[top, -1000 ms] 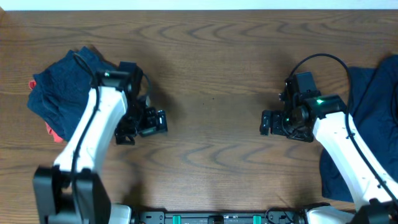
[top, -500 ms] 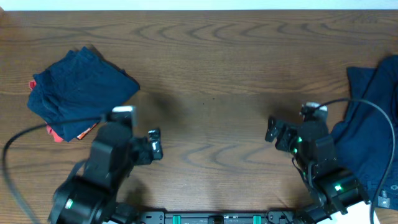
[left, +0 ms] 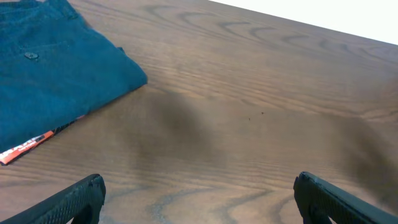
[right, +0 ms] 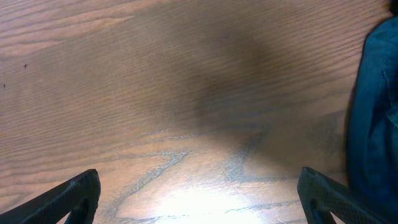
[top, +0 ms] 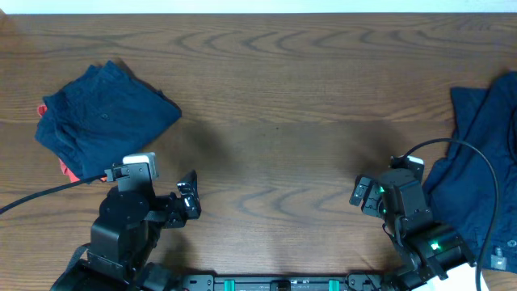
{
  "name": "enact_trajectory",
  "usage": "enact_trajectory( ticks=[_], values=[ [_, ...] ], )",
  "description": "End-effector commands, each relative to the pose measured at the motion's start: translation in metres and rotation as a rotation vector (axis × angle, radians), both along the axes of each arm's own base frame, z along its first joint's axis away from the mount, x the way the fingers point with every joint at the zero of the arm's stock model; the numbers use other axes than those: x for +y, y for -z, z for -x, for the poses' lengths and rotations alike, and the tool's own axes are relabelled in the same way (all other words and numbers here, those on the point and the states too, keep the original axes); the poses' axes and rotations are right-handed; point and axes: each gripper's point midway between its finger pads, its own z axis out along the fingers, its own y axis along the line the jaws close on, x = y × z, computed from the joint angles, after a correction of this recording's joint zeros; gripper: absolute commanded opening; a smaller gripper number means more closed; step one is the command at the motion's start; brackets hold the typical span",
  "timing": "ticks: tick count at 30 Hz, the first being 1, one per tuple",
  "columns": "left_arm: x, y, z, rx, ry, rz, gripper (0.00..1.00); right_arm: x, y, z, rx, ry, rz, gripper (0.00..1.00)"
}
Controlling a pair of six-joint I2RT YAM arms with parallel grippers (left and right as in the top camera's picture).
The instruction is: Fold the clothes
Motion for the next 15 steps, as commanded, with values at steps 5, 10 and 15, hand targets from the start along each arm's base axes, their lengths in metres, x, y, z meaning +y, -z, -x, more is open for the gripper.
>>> enact_trajectory(
  ticks=[5,10,15],
  values=[
    [0.002,0.002,-0.001,0.001,-0.013,-0.006,0.98,-0.003,-0.004,0.010,-0.014,0.001,0.007,0.99],
    [0.002,0.002,-0.001,0.001,-0.013,-0.005,0.98,-0.018,-0.019,0.015,-0.125,0.052,-0.032,0.99],
    [0.002,0.002,-0.001,0.001,-0.013,-0.006,0.98,-0.002,-0.041,-0.003,-0.414,-0.212,0.007,0.99]
  ],
)
